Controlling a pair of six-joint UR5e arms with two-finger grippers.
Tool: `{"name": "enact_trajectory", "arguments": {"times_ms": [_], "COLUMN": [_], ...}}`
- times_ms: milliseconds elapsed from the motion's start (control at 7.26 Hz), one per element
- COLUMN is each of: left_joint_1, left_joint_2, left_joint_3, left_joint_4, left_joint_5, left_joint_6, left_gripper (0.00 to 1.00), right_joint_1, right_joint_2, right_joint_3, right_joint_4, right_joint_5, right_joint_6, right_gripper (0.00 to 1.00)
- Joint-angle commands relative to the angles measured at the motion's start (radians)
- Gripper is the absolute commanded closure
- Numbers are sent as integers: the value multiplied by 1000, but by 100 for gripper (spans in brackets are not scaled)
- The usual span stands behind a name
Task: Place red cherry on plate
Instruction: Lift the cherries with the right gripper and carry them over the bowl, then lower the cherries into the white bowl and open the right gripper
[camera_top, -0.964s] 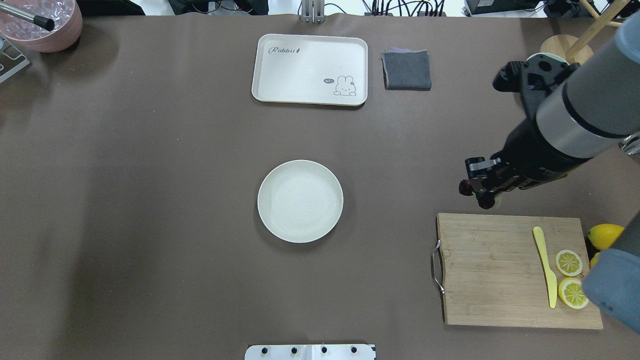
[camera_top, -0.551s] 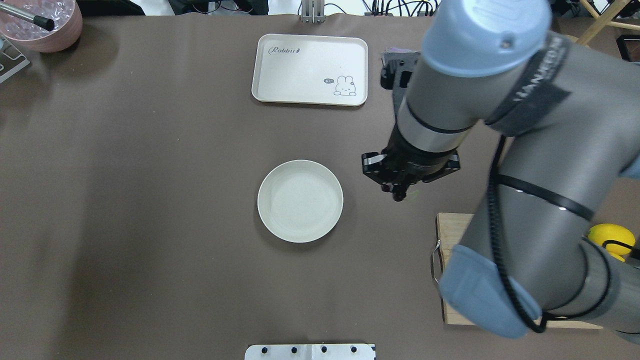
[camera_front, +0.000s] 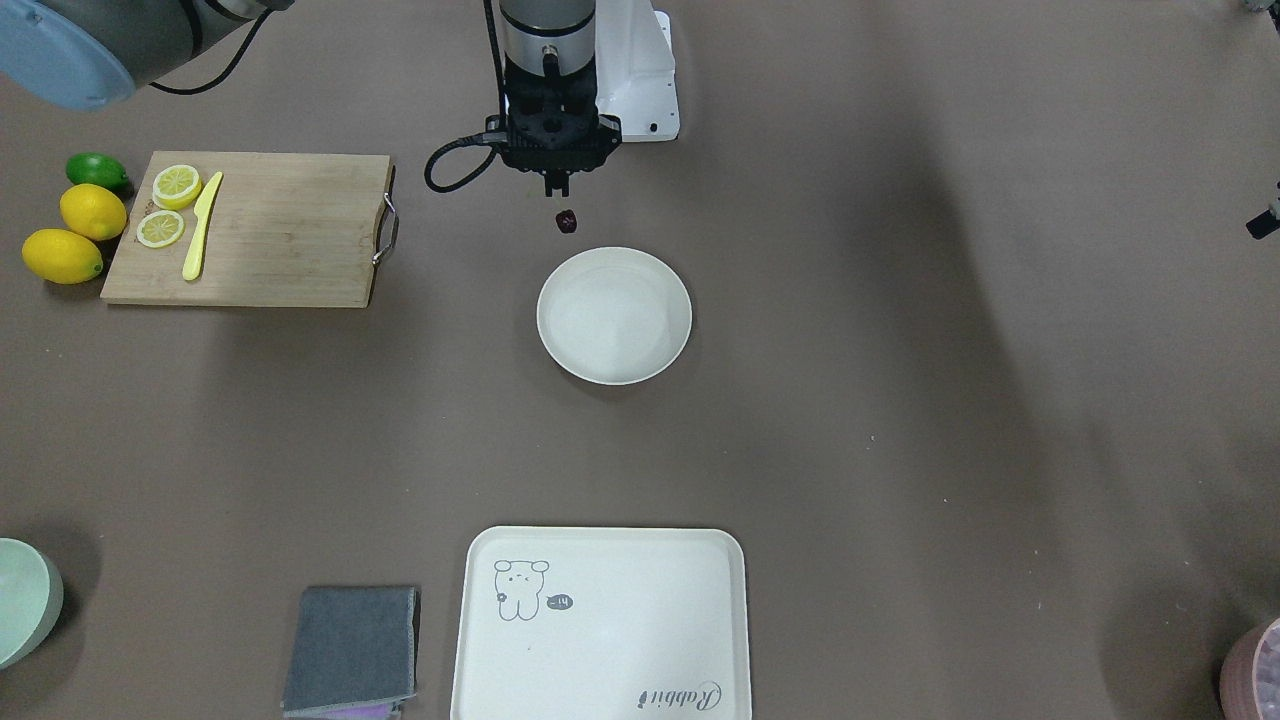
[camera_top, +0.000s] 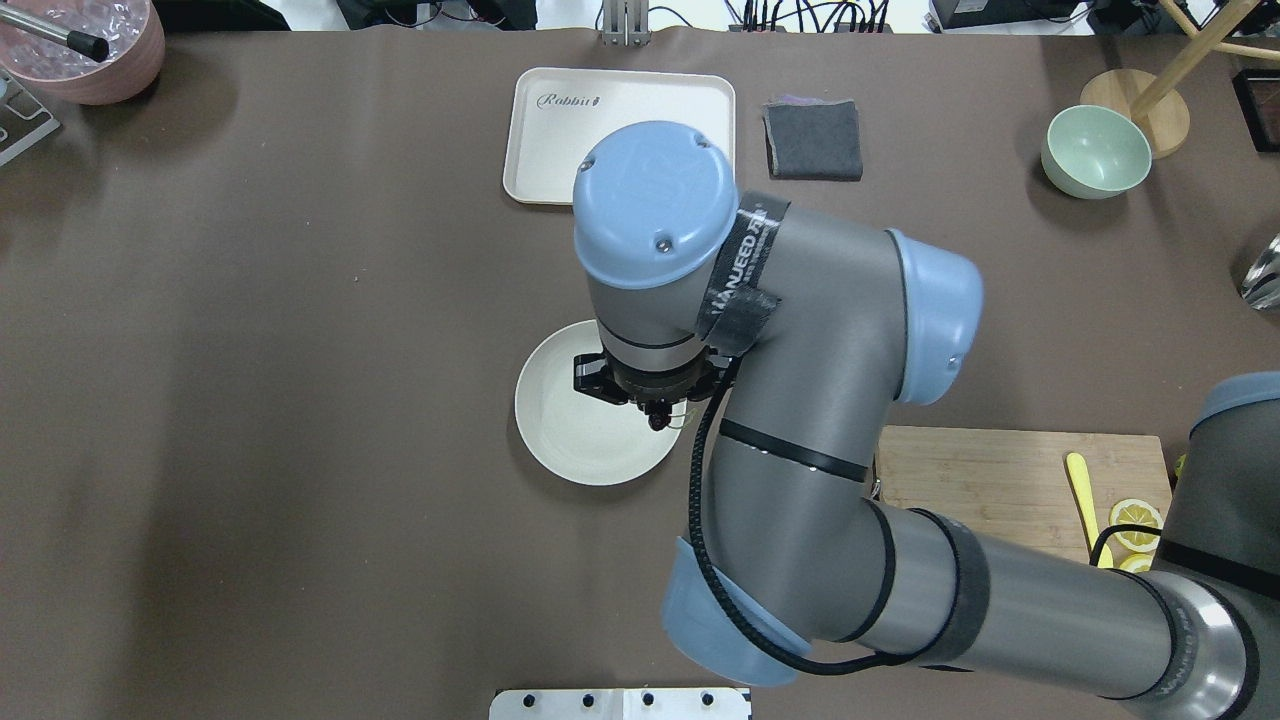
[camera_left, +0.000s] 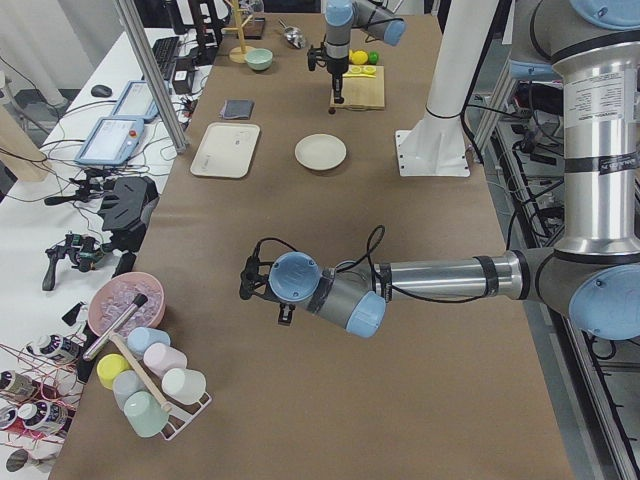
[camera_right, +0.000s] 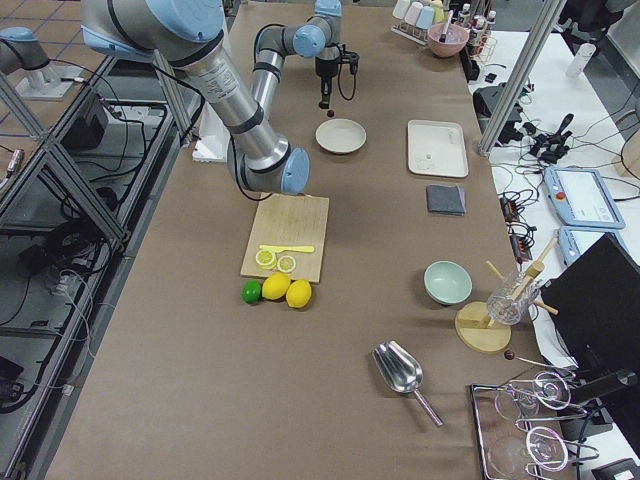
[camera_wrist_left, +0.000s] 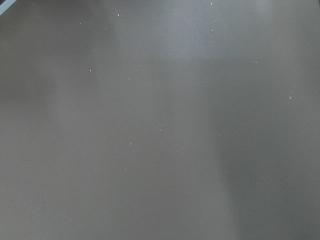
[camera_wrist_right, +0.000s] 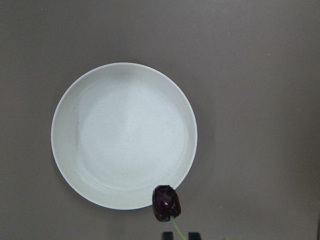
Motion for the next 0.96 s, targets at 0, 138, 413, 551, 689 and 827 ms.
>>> {"name": "enact_trajectory", "arguments": {"times_ms": [0, 138, 413, 551, 689, 827], "left_joint_1": [-3, -15, -15, -15, -18, -18], "left_joint_2": [11, 11, 9, 9, 9, 9], "left_joint_3": [-1, -3, 0, 0, 2, 3], "left_joint_4": [0, 0, 2, 2, 2, 2], "left_joint_5": [2, 2, 2, 2, 2, 2], "left_joint_6": [0, 0, -1, -2, -2, 0], "left_gripper": [1, 1, 1, 1, 1, 1], "right_joint_1": [-15, -26, -62, -69, -67, -57], "right_joint_2": [73, 72, 72, 72, 70, 67], "right_joint_3": [-187, -224, -304, -332, -347, -347], "right_joint_4": [112, 165, 265, 293, 310, 311], "right_joint_5": [-15, -33, -82, -95, -96, -95], "right_joint_6": [11, 25, 63, 61, 51, 46], "right_gripper": [100, 100, 100, 100, 100, 100]}}
